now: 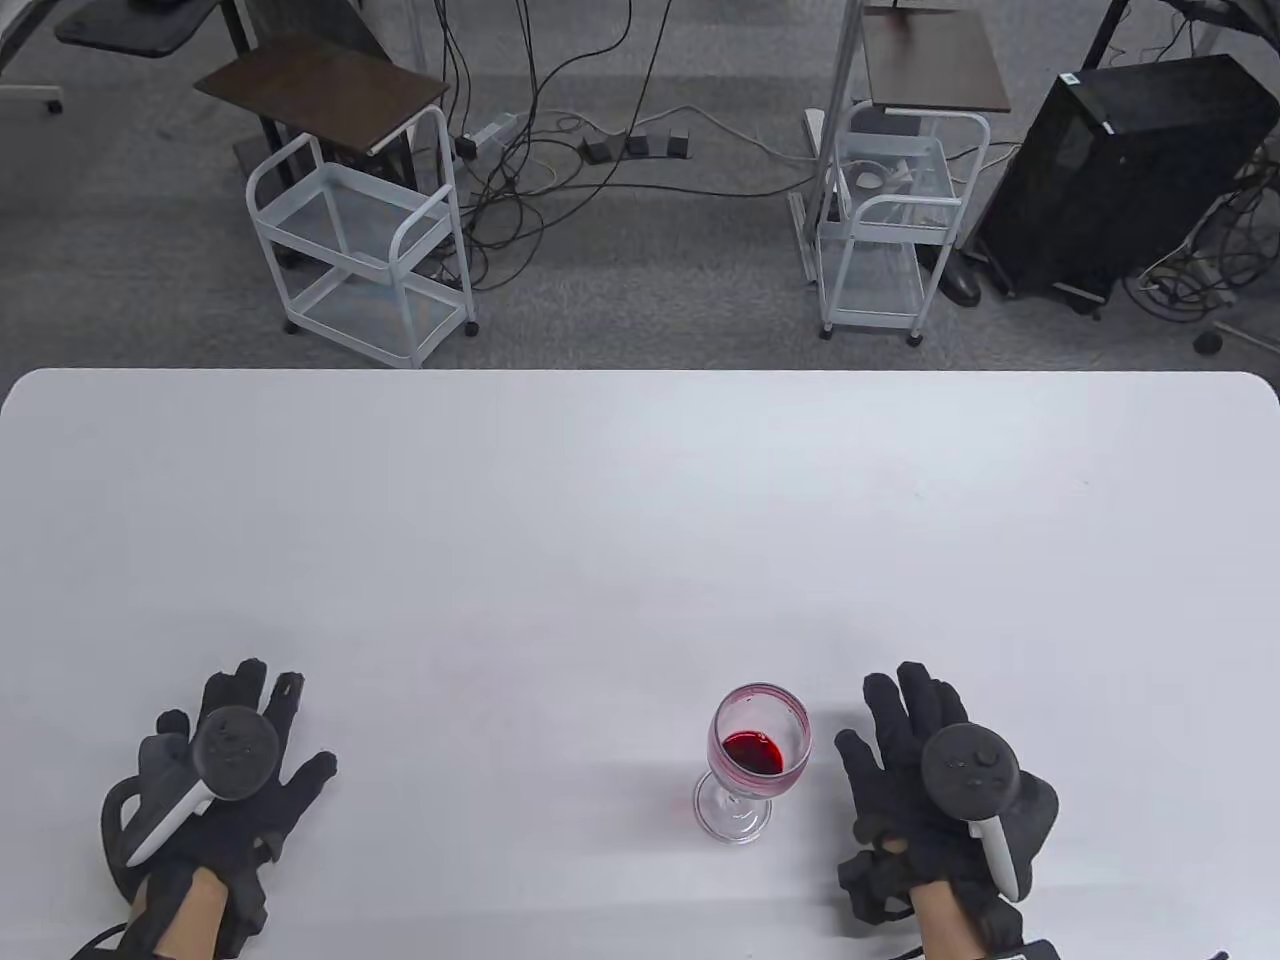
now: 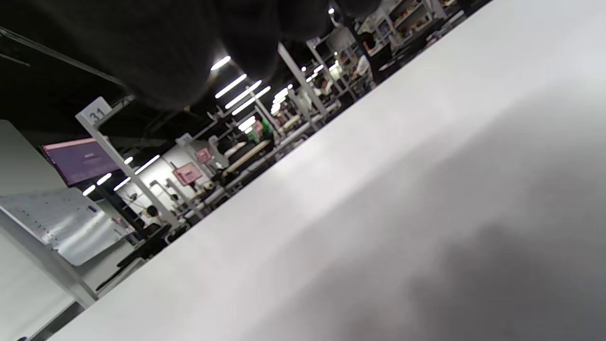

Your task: Shake wine glass in air

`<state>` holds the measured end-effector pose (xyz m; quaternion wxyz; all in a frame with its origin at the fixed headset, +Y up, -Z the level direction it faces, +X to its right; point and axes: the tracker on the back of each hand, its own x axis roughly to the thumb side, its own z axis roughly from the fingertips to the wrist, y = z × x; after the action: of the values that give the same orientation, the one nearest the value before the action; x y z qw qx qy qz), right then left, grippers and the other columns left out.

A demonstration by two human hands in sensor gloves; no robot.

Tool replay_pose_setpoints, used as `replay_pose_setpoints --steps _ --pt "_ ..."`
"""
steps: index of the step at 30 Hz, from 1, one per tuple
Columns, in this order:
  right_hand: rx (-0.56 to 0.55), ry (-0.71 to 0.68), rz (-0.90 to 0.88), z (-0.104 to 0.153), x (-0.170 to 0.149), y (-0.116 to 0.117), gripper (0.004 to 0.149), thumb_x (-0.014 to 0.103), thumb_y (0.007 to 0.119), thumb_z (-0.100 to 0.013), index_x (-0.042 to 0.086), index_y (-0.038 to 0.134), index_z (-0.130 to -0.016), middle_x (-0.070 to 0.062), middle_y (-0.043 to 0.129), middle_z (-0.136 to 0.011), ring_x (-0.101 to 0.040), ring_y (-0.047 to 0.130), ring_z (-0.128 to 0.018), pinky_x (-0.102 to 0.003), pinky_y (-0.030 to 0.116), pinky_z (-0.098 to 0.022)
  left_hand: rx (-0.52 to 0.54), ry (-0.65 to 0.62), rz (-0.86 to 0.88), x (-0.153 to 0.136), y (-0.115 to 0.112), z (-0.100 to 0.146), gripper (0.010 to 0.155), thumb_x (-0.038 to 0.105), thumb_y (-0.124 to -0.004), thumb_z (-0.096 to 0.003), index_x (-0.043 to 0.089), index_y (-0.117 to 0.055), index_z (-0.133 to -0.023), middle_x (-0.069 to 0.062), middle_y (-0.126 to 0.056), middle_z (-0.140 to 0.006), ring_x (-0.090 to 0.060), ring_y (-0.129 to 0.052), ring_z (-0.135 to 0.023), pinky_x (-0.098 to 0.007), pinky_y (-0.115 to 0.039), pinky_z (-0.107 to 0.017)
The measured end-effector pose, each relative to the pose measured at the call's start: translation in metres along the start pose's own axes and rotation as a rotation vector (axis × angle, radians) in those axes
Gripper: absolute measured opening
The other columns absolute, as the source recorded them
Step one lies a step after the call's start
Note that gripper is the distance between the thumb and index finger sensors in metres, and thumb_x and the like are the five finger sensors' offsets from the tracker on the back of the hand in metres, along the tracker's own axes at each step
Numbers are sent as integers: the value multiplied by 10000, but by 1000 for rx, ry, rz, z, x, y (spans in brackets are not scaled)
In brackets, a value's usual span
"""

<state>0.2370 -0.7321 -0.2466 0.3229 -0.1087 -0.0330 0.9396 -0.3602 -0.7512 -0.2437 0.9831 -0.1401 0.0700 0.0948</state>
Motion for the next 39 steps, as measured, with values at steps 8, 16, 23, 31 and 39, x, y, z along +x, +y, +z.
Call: replay_pose_setpoints --steps 8,16,23,31,39 --pt "244 -132 -31 7 10 14 674 485 831 -394 302 595 -999 0 465 -1154 -371 467 -1033 -625 336 -757 6 -1 10 -1 0 0 845 718 -653 -471 427 -217 -1133 87 -29 -1224 -241 -66 -1198 -573 -57 -779" --pt "603 -268 -30 13 26 45 791 528 870 -384 290 472 -1025 -43 527 -1127 -333 808 -821 -547 645 -642 -3 2 7 0 0 0 846 719 -652 -471 427 -214 -1134 88 -25 -1223 -243 -66 -1197 -573 -56 -779" --pt "627 -236 -195 -2 34 56 744 490 906 -378 306 546 -1002 -45 608 -1094 -280 940 -656 -500 754 -546 -13 0 8 0 -1 -1 846 717 -653 -472 428 -213 -1134 87 -25 -1223 -244 -70 -1198 -573 -60 -781" --pt "612 -234 -304 -12 37 65 511 401 908 -389 286 794 -874 -14 866 -941 -251 1008 -550 -481 808 -486 -10 -2 10 0 -1 0 847 718 -652 -471 425 -214 -1134 87 -26 -1223 -247 -77 -1198 -574 -65 -783" --pt "538 -297 -324 -9 42 64 433 362 928 -379 261 880 -798 -7 971 -835 -242 1046 -536 -491 810 -506 -19 1 9 1 -1 0 845 719 -650 -471 427 -214 -1133 87 -26 -1223 -251 -81 -1198 -573 -67 -784"
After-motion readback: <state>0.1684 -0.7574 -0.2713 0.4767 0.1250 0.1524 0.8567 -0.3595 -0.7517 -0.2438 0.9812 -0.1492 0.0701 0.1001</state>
